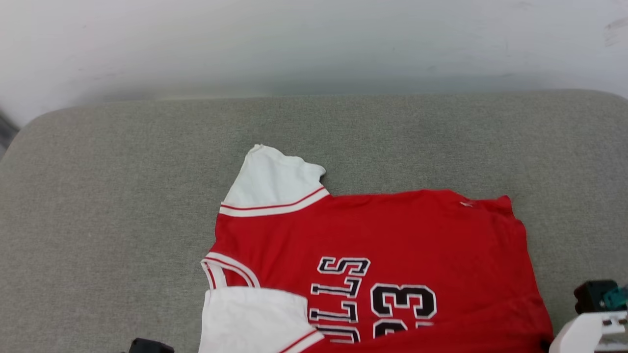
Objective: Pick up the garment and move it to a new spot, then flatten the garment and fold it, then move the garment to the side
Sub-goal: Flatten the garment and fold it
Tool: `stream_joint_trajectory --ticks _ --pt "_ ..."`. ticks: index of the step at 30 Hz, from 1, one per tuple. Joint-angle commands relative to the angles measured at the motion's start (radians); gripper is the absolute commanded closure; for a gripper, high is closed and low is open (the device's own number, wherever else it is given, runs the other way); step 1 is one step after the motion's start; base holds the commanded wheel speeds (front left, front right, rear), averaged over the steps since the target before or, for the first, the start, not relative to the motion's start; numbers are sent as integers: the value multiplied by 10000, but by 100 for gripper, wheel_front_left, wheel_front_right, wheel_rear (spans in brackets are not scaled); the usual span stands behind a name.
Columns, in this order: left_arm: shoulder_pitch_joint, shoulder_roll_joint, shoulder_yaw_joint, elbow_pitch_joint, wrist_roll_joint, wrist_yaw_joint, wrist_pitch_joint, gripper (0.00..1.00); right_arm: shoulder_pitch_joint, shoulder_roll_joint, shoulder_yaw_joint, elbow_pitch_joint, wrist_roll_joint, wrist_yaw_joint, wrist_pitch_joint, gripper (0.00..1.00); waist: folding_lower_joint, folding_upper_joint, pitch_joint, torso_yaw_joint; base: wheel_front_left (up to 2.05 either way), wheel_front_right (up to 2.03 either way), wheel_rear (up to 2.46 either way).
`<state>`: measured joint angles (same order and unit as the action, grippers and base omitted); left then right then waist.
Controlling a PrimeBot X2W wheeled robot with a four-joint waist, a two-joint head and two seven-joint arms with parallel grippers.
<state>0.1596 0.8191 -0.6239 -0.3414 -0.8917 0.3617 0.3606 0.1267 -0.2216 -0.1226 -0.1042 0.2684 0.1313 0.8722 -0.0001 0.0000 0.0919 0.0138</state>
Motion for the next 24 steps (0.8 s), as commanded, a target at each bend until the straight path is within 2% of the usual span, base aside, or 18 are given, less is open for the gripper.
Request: stream_joint_trajectory --ticks 1,7,16,17,18,19,24 --pt "121 73 -127 213 113 -64 71 100 347 18 -117 -52 -59 -11 62 100 1 0 -12 13 0 0 0" --pt "-69 -237 -361 774 92 -290 42 100 725 154 -158 82 -318 -11 35 100 1 0 23 -28 0 0 0" --pt "-461 -701 -684 1942 73 -1137 -199 100 406 264 274 714 -457 -11 -297 100 1 0 137 -124 0 0 0" --pt "-503 -749 -678 2069 128 -1185 -294 95 326 300 311 746 -414 -9 -426 59 1 0 135 -128 0 0 0" --pt "-566 -767 -678 2168 221 -1219 -413 14 274 364 291 792 -374 -9 -538 0 1 0 121 -132 0 0 0" --pt "-622 -816 -665 2262 261 -1257 -531 0 250 408 295 833 -372 -9 -641 0 1 0 102 -136 0 0 0" --pt "-947 -965 -477 2400 667 -1683 -1612 0 -109 549 20 636 -389 -9 -1371 0 1 0 -66 -142 0 0 0"
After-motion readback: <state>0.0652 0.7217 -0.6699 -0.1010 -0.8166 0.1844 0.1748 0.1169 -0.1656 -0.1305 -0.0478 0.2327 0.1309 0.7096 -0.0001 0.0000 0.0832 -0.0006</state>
